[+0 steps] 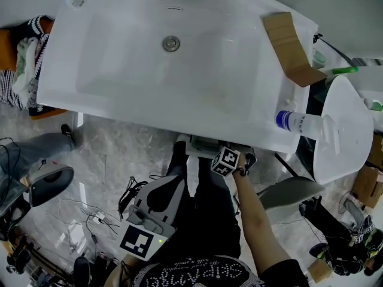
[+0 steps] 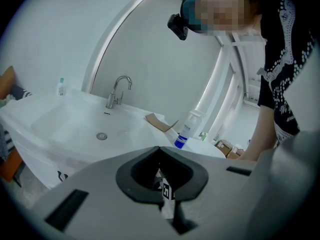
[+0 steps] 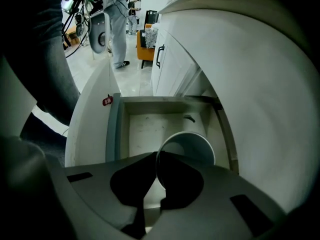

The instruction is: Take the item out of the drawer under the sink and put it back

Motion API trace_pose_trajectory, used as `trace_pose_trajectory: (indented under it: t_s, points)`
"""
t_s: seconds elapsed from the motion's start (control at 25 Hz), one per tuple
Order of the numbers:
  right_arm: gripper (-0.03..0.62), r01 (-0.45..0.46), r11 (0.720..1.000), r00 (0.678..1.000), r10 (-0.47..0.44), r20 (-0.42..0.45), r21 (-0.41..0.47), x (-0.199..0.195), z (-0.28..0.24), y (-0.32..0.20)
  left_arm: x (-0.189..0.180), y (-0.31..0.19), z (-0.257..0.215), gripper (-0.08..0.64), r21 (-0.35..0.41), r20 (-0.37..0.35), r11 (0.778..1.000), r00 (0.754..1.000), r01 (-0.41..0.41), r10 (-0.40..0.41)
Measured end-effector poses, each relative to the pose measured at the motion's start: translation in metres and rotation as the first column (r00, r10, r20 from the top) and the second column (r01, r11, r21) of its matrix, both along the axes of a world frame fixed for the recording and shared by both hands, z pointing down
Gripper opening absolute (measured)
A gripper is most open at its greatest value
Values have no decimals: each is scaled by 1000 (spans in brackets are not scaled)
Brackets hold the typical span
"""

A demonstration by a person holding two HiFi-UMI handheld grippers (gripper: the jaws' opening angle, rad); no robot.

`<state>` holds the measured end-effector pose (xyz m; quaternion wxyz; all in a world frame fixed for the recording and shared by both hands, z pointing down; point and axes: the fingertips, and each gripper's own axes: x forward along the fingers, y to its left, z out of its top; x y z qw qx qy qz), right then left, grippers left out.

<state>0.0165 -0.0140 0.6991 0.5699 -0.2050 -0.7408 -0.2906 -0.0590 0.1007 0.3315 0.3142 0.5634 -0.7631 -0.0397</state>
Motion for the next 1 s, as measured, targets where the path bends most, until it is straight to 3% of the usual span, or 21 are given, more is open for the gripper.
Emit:
trace_pose_trajectory:
  t_s: [1.0]
  points:
    - [23,-93,996,987,91,132,5,14,-81,38,-13,8,-28,0,112,146,991,988,-75,59]
